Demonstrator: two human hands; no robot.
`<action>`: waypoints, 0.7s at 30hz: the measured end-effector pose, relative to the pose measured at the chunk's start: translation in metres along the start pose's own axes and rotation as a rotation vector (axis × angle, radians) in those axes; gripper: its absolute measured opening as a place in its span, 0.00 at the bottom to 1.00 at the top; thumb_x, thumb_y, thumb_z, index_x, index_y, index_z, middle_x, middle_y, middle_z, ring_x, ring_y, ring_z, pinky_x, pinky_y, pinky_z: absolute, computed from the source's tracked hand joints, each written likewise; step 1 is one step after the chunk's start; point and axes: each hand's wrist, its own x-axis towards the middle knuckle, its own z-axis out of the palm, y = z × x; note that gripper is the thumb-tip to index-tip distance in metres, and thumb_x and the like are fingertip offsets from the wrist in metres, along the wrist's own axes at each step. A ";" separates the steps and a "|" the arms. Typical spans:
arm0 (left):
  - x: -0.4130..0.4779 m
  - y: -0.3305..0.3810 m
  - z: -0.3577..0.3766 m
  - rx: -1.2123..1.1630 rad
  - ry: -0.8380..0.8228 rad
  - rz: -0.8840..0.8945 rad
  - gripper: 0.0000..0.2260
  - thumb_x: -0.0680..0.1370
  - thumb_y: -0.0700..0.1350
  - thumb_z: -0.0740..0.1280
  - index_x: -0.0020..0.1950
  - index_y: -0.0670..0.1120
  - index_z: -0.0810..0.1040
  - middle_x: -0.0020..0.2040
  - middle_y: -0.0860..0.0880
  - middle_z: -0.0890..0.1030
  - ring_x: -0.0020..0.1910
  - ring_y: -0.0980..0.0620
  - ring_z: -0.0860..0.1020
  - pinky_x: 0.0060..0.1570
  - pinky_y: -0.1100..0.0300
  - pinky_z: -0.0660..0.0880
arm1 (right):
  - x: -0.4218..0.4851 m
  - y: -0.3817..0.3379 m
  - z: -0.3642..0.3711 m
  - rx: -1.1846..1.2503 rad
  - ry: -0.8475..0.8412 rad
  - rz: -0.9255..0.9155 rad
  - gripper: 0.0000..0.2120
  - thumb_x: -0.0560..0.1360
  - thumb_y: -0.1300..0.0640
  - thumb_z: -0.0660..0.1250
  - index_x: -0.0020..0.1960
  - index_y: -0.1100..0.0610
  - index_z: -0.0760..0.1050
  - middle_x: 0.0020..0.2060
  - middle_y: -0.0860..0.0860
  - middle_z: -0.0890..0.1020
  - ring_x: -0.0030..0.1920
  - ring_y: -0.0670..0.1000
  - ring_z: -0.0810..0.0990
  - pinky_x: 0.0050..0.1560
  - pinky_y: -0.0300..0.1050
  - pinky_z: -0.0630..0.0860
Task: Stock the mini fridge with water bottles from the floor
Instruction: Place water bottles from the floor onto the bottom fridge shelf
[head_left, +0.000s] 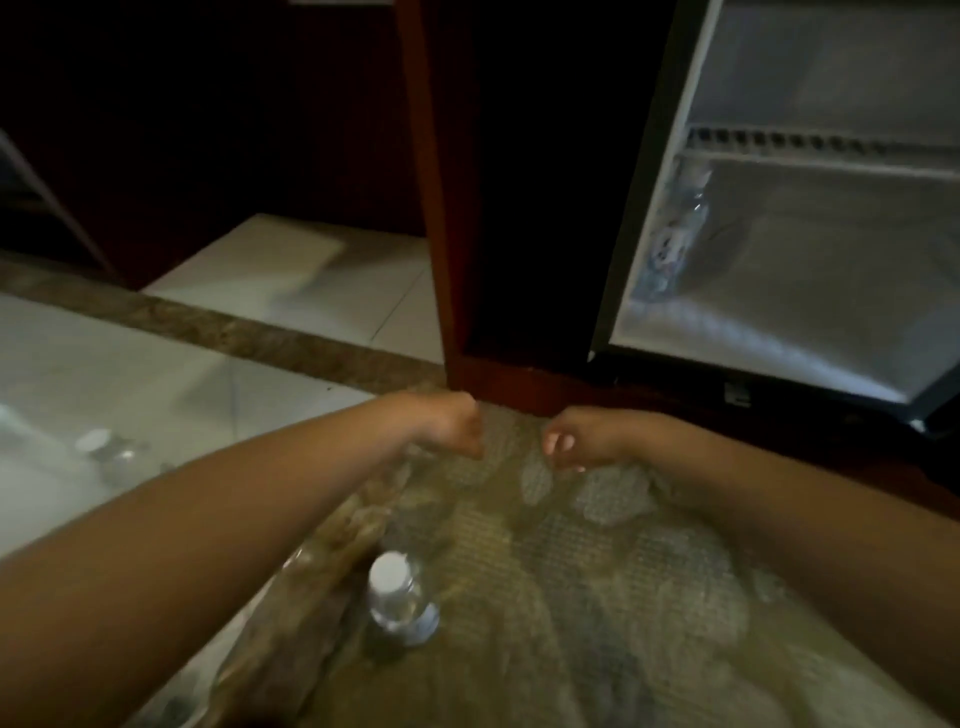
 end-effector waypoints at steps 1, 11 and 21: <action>-0.007 -0.007 0.007 0.021 -0.026 -0.004 0.15 0.79 0.46 0.63 0.61 0.39 0.75 0.57 0.43 0.77 0.59 0.43 0.75 0.46 0.68 0.70 | -0.003 -0.011 0.004 -0.024 -0.014 -0.020 0.08 0.77 0.57 0.64 0.55 0.57 0.76 0.52 0.56 0.80 0.47 0.50 0.76 0.51 0.47 0.75; -0.067 -0.079 0.031 0.143 -0.299 -0.125 0.17 0.77 0.37 0.64 0.66 0.42 0.73 0.63 0.45 0.74 0.62 0.46 0.72 0.56 0.60 0.69 | -0.022 -0.098 0.070 -0.062 -0.006 -0.389 0.22 0.76 0.53 0.65 0.69 0.56 0.68 0.55 0.54 0.80 0.52 0.53 0.79 0.54 0.48 0.75; -0.080 -0.096 0.071 0.083 -0.453 -0.179 0.27 0.74 0.50 0.69 0.71 0.47 0.67 0.69 0.47 0.69 0.69 0.46 0.67 0.68 0.52 0.66 | -0.015 -0.130 0.100 -0.449 0.241 -0.550 0.15 0.78 0.48 0.61 0.60 0.55 0.69 0.56 0.56 0.79 0.54 0.58 0.78 0.41 0.44 0.64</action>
